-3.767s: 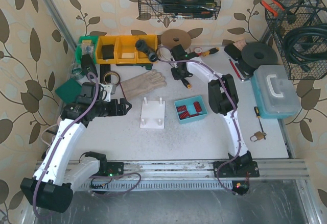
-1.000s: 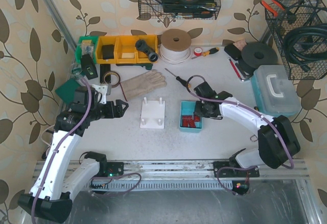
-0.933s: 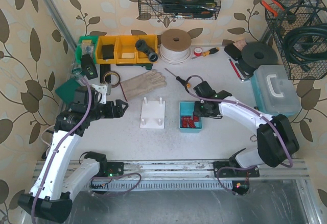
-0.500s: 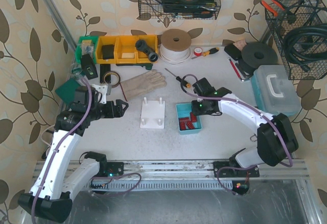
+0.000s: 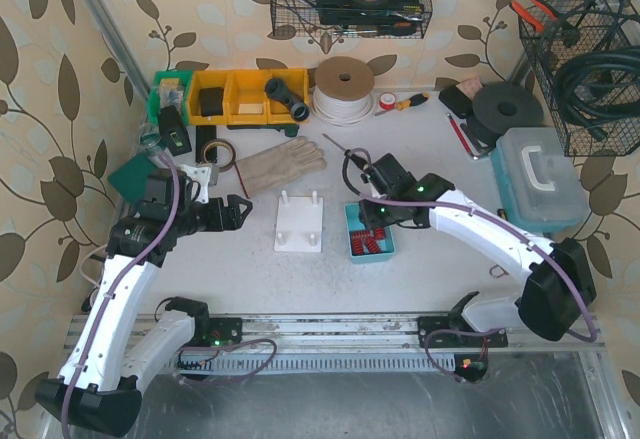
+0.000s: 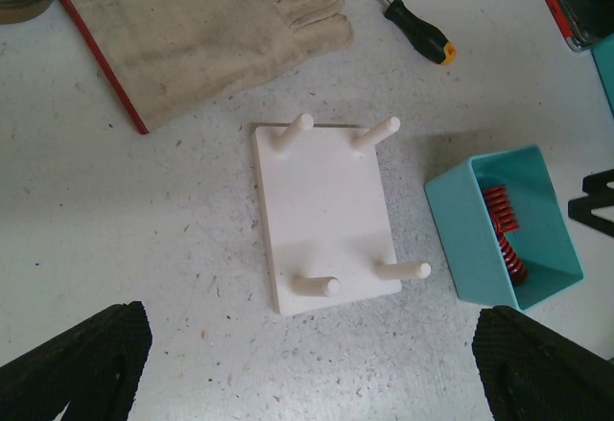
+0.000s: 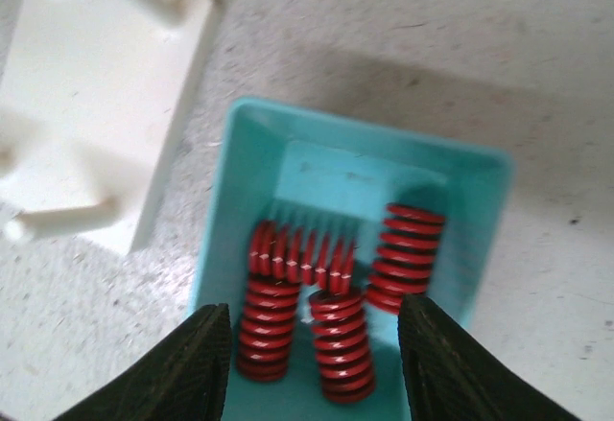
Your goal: Install the large spring
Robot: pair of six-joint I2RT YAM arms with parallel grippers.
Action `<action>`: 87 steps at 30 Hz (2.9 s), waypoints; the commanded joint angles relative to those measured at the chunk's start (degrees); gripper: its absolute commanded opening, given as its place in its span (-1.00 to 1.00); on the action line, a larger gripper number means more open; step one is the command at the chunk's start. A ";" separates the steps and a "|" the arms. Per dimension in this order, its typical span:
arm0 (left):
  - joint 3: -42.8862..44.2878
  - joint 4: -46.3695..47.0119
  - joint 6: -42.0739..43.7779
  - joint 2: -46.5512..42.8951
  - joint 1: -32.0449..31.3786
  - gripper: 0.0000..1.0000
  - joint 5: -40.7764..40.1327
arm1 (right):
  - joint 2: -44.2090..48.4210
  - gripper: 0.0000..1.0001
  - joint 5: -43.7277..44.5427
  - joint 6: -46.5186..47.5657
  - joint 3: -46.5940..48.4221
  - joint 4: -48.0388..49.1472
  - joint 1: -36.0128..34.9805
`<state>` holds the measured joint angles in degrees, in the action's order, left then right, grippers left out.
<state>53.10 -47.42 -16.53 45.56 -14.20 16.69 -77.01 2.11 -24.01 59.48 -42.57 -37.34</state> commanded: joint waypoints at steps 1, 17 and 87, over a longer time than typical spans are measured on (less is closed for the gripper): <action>-0.41 1.36 0.28 -0.39 0.57 0.88 0.99 | -1.42 -0.01 -1.75 0.88 -0.36 0.55 -1.97; -0.26 1.11 0.23 0.12 0.66 0.87 0.47 | -12.85 0.17 2.05 21.45 1.38 0.99 -4.40; -0.37 1.63 0.45 1.41 3.47 0.87 2.48 | -23.03 0.20 13.68 20.10 2.39 2.50 -10.33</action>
<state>53.06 -46.94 -16.53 46.89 -11.55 18.20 -95.83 12.29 -4.40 62.06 -41.41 -47.53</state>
